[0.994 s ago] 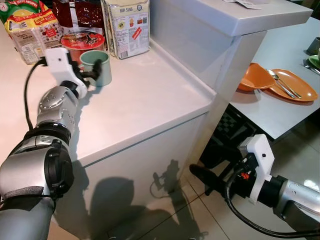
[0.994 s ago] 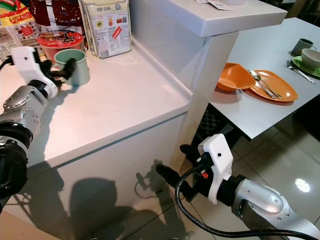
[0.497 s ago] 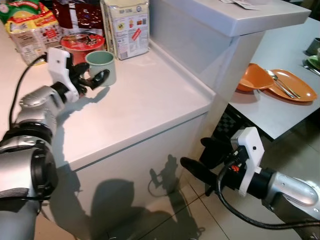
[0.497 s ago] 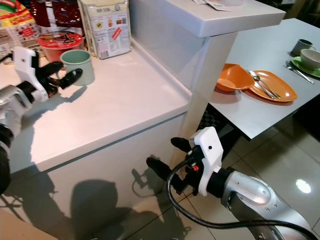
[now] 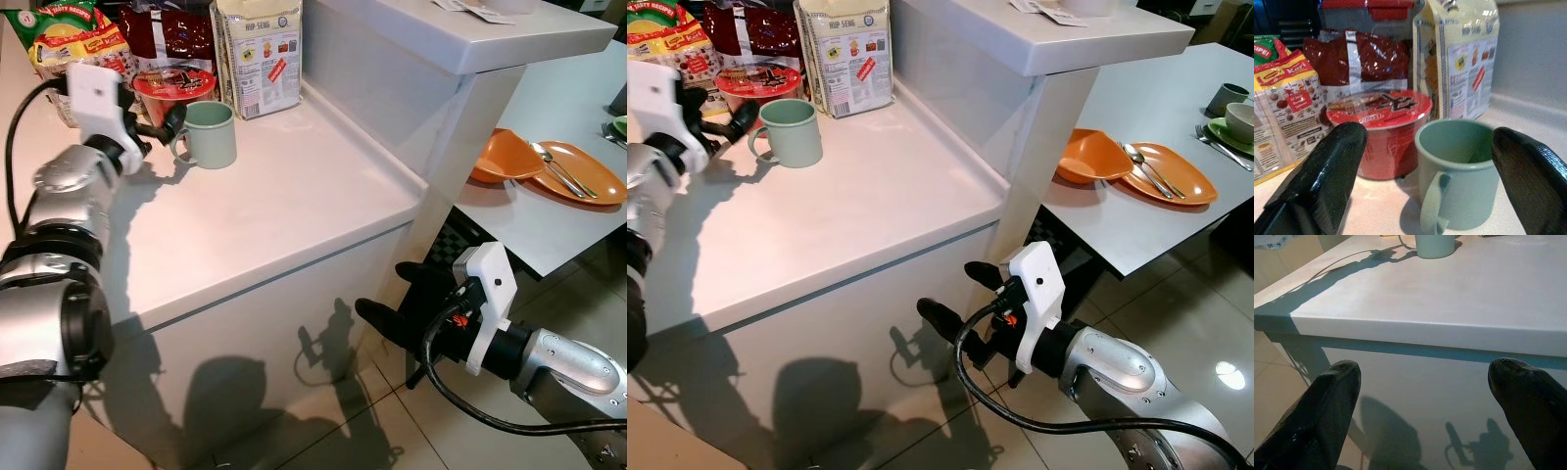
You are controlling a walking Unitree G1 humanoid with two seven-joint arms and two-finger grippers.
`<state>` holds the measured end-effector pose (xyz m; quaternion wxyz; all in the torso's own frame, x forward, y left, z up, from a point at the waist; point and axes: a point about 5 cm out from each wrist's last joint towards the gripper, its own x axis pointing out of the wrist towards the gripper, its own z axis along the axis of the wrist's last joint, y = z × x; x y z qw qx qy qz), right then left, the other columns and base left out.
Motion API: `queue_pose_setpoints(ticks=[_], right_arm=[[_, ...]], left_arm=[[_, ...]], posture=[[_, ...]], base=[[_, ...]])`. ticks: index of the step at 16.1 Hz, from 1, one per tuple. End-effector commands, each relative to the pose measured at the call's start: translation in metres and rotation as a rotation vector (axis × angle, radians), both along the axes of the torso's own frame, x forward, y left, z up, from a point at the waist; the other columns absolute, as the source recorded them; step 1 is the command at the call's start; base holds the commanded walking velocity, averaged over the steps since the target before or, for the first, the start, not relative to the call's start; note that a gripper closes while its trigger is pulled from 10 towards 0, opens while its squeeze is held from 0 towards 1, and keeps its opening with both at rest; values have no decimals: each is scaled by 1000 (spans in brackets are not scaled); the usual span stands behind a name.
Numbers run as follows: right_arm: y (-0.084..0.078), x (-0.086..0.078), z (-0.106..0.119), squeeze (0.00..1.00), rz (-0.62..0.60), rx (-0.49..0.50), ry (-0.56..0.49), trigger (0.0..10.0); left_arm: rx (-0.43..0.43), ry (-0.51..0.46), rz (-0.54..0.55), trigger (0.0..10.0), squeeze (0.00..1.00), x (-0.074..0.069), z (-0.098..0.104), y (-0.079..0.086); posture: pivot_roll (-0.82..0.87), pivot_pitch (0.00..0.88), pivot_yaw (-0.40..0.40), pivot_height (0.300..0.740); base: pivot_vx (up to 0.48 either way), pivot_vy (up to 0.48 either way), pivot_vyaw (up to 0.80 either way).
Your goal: Setting the table
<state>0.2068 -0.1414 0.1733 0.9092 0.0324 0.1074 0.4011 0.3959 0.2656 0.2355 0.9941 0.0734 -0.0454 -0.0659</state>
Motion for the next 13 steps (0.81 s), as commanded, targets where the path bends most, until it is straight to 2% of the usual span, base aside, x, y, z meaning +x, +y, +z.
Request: queue_pose_setpoints(ticks=[1, 2, 6, 8, 13], right_arm=[[-2, 1, 0, 0, -2, -12, -5, 10000], [-3, 0, 0, 0, -2, -16, -6, 10000], [-7, -5, 0, 0, -8, -29, 0, 10000], [-8, -6, 0, 0, -3, -33, 3, 10000], [-7, -11, -2, 0, 11, -44, 15, 10000]], left_arm=[[26, 27, 1, 10000, 0, 1, -9, -5], [41, 28, 7, 10000, 0, 1, -14, -8], [-3, 51, -8, 10000, 0, 1, -27, -18], [44, 79, 24, 10000, 0, 1, -34, -20], [82, 121, 84, 10000, 0, 0, -47, -22]], posture=[[-194, 0, -45, 740], [-208, 0, -42, 740], [-228, 0, -40, 740], [-232, 0, -43, 740], [-253, 0, -49, 740]], base=[[0, 0, 0], [0, 0, 0], [0, 0, 0], [0, 0, 0], [0, 0, 0]])
